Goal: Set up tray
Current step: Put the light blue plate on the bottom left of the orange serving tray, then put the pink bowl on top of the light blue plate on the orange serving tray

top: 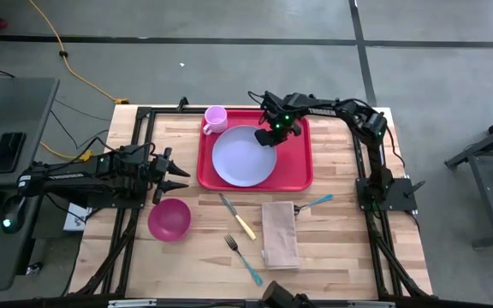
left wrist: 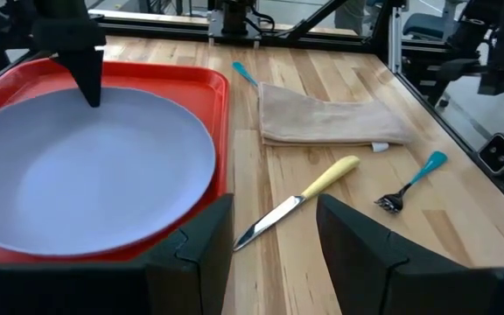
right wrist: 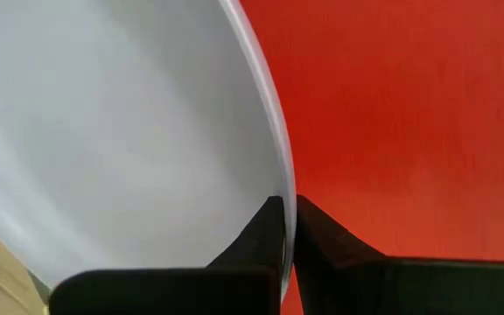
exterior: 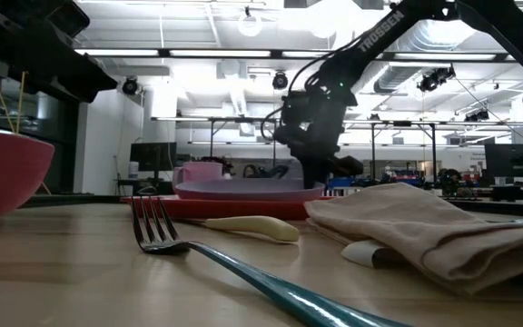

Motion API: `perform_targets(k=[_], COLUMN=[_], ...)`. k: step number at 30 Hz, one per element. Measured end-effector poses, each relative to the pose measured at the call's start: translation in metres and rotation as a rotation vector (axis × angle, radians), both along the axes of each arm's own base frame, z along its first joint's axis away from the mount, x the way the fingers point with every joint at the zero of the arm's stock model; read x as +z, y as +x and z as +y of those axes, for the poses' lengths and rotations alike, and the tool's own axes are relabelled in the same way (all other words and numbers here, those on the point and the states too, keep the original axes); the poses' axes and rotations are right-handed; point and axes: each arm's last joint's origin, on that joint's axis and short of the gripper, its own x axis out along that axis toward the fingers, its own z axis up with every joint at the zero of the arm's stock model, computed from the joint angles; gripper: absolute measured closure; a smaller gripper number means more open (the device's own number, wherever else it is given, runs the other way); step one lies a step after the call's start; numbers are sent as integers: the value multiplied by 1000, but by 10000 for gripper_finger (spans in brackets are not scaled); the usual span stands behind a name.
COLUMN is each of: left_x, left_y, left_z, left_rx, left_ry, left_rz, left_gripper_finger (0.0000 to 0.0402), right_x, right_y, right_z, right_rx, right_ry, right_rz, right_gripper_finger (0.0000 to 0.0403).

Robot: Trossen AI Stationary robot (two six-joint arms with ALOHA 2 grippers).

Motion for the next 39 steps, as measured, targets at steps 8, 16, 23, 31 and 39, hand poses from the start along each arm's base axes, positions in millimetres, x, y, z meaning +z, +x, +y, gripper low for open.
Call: perform_targets(k=[8,16,23,31,39], left_x=[0,-1,-1,-1,-1], left_y=[0,0,-1,-1,-1], left_z=[0,0,0,0,-2], left_rx=[-1,-4,-5,-5,-47], left_ry=[-1,-7,-7,-8,-22], left_rz=[1,13,17,16,14], left_gripper_finger=[208,208,208,208,208], right_x=[0,1,0,1,18], right_y=[4,5,5,2,-6], right_z=[-4,-5,-6,-9,-8], right_rx=[5,44,34,28,20], right_ry=[-42,-74,-111,-109,-113], right_rz=[-46,-69,-43,-42,-46], right_gripper_finger=[402,395,344,313,317])
